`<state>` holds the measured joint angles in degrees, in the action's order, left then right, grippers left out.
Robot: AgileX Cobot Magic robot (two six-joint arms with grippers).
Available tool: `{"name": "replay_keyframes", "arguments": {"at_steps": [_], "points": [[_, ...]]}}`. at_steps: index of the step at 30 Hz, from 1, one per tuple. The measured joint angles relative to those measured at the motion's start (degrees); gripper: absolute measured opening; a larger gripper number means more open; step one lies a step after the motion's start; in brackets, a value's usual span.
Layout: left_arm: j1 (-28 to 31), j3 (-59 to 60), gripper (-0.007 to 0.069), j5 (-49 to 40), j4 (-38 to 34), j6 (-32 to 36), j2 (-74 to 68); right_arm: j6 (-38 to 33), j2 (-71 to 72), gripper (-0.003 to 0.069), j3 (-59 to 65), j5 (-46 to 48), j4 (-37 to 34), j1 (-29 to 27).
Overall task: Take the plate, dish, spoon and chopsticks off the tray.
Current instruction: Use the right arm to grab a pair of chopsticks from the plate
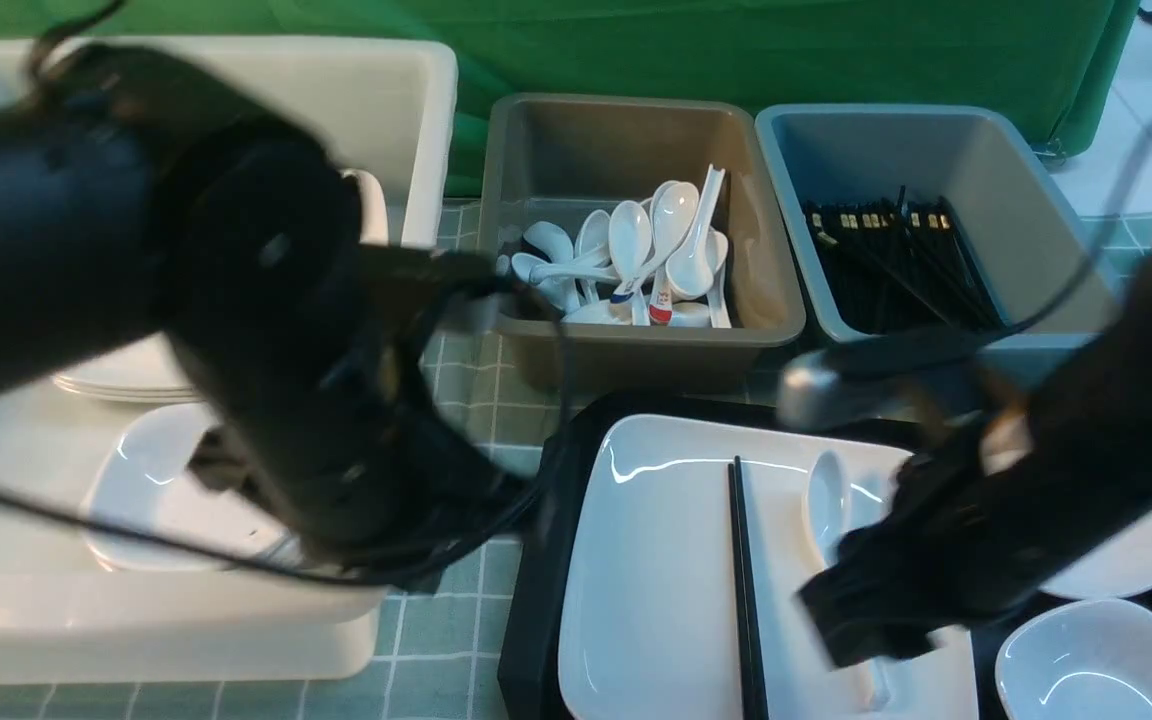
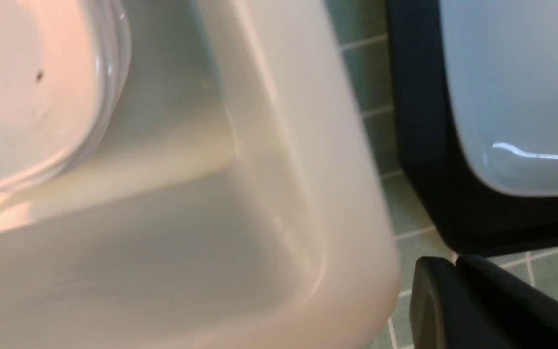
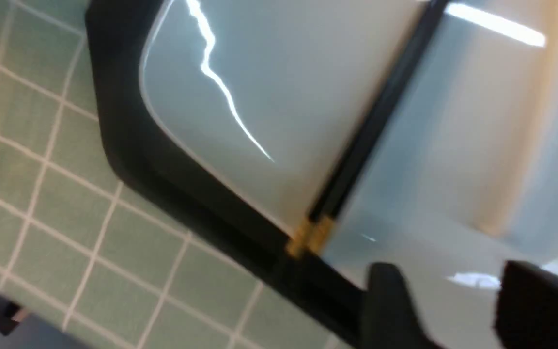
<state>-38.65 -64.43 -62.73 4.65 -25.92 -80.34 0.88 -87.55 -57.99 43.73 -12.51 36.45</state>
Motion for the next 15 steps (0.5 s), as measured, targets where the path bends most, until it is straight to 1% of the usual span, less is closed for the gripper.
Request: {"name": "replay_keyframes", "arguments": {"at_steps": [2,4,8,10,11,12,15], "points": [[0.0,2.93,0.0009,0.61,0.0,-0.91,3.19,1.55,-4.97,0.0485,-0.54,-1.99,0.61,1.78],[0.0,4.68,0.0009,0.88,0.0,-1.38,5.27,3.87,-9.66,0.0516,-1.77,-3.1,2.56,3.01],[0.0,5.49,0.0009,1.14,0.0,-1.57,8.71,7.98,-14.9,0.0523,-3.63,-4.44,5.67,4.22],[0.0,5.49,0.0009,1.43,0.0,-1.7,9.98,8.76,-16.19,0.0496,-4.03,-5.21,6.2,4.47],[0.0,5.49,0.0009,1.43,0.14,-1.7,10.46,8.91,-16.38,0.0472,-4.11,-5.27,6.45,4.55],[0.0,5.49,0.0009,1.43,0.21,-1.7,10.79,8.94,-16.38,0.0405,-4.16,-5.62,6.49,4.65],[0.0,5.49,0.0009,1.47,0.46,-1.7,10.99,8.88,-16.55,0.0155,-4.16,-6.25,6.49,4.76]]}}
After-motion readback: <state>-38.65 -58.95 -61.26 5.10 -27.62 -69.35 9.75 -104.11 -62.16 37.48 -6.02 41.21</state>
